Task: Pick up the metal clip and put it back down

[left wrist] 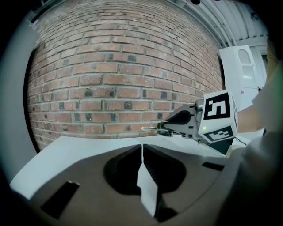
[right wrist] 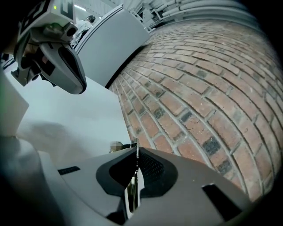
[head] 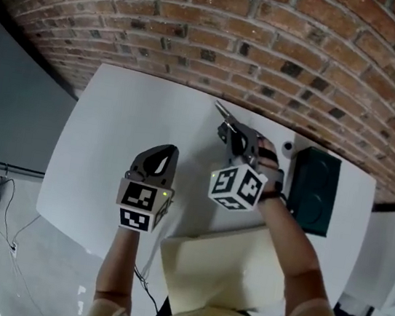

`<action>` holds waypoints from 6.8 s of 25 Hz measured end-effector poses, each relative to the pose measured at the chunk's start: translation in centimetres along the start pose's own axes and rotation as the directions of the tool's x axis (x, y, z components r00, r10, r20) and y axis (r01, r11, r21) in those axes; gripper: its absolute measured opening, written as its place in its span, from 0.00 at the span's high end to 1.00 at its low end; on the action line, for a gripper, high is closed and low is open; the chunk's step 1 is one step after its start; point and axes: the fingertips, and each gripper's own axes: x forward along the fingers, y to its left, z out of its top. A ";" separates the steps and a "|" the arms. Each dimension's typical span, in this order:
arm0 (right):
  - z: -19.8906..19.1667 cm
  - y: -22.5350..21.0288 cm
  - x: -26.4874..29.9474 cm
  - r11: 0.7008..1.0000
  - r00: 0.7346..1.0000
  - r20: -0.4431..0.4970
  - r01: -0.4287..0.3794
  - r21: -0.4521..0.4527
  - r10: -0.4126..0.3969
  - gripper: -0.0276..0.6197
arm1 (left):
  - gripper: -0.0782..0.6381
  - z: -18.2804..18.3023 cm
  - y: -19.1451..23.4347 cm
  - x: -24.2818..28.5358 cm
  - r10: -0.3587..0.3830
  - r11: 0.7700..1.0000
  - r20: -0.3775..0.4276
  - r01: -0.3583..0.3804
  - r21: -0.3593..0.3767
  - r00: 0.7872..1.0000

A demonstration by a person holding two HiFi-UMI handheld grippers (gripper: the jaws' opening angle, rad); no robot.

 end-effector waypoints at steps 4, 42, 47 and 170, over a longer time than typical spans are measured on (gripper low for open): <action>0.9 -1.1 -2.5 1.000 1.000 0.020 0.001 -0.001 -0.001 0.95 | 0.88 1.8 -0.6 -1.8 0.023 0.999 0.041 -0.024 0.023 0.999; -8.4 -8.3 -27.0 0.990 0.990 0.026 0.141 0.020 -0.141 0.95 | 0.88 8.0 -19.7 -12.2 -0.058 0.991 0.130 0.040 0.131 0.990; -12.1 -9.1 -29.6 0.980 0.981 -0.041 0.191 0.060 -0.189 0.95 | 0.88 8.2 -24.1 -10.7 -0.148 0.977 0.123 0.126 0.171 0.981; -33.1 -7.8 -41.9 0.592 0.902 -0.300 0.430 0.681 -0.311 0.95 | 0.89 2.0 -37.9 -2.5 -0.332 0.927 0.000 0.326 0.185 0.943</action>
